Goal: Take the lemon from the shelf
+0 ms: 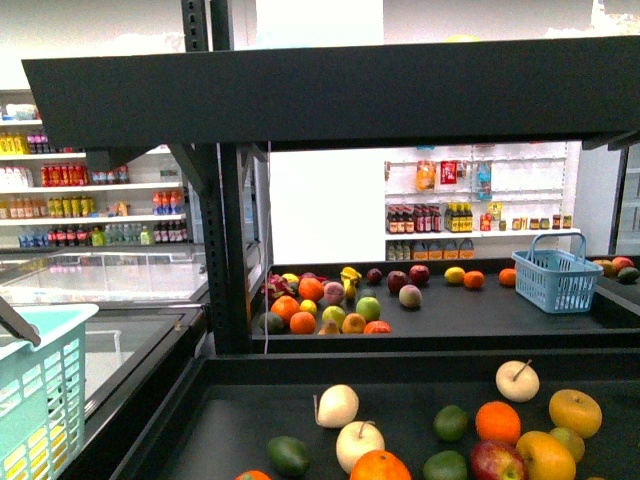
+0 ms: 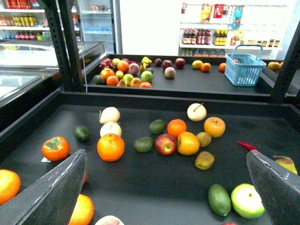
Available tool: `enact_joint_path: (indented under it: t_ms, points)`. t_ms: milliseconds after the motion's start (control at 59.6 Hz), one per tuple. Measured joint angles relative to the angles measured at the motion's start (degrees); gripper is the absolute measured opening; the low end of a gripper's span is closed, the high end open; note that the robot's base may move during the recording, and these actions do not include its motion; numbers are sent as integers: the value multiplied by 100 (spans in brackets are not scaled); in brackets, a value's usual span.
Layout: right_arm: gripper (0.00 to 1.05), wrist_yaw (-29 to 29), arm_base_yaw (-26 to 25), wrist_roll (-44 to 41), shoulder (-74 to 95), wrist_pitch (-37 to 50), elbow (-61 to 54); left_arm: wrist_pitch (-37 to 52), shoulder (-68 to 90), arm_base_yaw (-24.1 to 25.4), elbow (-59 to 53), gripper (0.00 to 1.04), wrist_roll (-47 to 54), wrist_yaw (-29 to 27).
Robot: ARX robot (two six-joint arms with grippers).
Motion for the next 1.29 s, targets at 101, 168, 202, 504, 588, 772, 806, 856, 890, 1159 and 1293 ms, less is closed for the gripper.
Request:
enact_joint_path:
  t_ms: [101, 168, 202, 504, 588, 772, 806, 856, 890, 1159, 1293]
  points:
    - [102, 2, 0, 2, 0, 0, 0, 177, -243, -13, -509, 15, 33, 4]
    - [102, 2, 0, 2, 0, 0, 0, 289, -400, -13, -802, 2, 28, 7]
    - [102, 2, 0, 2, 0, 0, 0, 341, -479, -13, -925, 3, 52, 4]
    - [102, 2, 0, 0, 0, 0, 0, 597, -944, -13, -1655, 3, 57, 4]
    - [102, 2, 0, 0, 0, 0, 0, 634, -1034, -13, -1790, 3, 59, 2]
    - [102, 2, 0, 2, 0, 0, 0, 699, -1207, -13, -2011, 3, 57, 4]
    - [102, 2, 0, 2, 0, 0, 0, 704, -1233, -13, -2046, 3, 57, 4]
    - [102, 2, 0, 2, 0, 0, 0, 719, -1261, -13, -2087, 3, 57, 2]
    - [102, 2, 0, 0, 0, 0, 0, 726, -1285, -13, -2120, 3, 57, 2]
    - [102, 2, 0, 0, 0, 0, 0, 748, -1425, -13, -2271, 3, 57, 2]
    - [102, 0, 0, 0, 0, 0, 0, 772, -1628, -13, -2485, 3, 59, 2]
